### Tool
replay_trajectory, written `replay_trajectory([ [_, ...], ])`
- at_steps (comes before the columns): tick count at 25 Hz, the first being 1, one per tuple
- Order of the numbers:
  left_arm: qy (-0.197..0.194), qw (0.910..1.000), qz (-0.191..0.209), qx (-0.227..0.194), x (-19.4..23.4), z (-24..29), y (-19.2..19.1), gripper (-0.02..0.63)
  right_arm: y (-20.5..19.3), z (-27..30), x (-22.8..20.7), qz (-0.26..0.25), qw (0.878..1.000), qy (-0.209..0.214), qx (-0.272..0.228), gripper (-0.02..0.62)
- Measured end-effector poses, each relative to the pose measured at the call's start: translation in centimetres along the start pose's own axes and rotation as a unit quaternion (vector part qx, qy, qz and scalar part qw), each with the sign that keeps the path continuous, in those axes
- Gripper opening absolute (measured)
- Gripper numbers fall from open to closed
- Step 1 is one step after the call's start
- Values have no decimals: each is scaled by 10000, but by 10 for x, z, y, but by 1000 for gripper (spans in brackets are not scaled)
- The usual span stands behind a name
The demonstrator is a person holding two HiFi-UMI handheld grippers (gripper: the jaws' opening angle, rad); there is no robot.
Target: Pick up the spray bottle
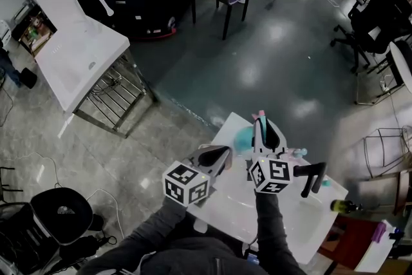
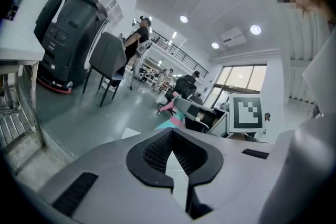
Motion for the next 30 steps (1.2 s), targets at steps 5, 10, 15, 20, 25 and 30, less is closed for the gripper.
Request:
replay_trajectory([
  [5, 17, 10000, 4, -8, -1, -3, 0, 6, 6, -4, -3, 103, 9999, -45, -52, 63],
  [10, -13, 10000, 19, -36, -5, -9, 1, 6, 16, -12, -1, -29, 9999, -58, -106, 63],
  [15, -123, 9999, 45, -79, -13, -16, 3, 6, 26, -26, 4, -196, 9996, -123, -156, 63],
  [20, -295, 9995, 88, -42, -24, -23, -2, 6, 31, -48, 4, -272, 9990, -307, -195, 63],
  [25, -486, 9987, 129, 52, -35, -28, -8, 7, 33, -75, 2, -82, 9982, -544, -247, 63],
  [30, -729, 9971, 150, 172, -51, -31, -19, 6, 32, -108, 1, -95, 9969, -750, -213, 63],
])
Point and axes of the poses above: the fingertips, and each gripper's own axes: z forward along the fingers, x to its left, y out of its top, the point moved 5 cm from there along -z, backward along the fingers, and after that the axes turned 13 degrees about -x, right-handed, at the moved point
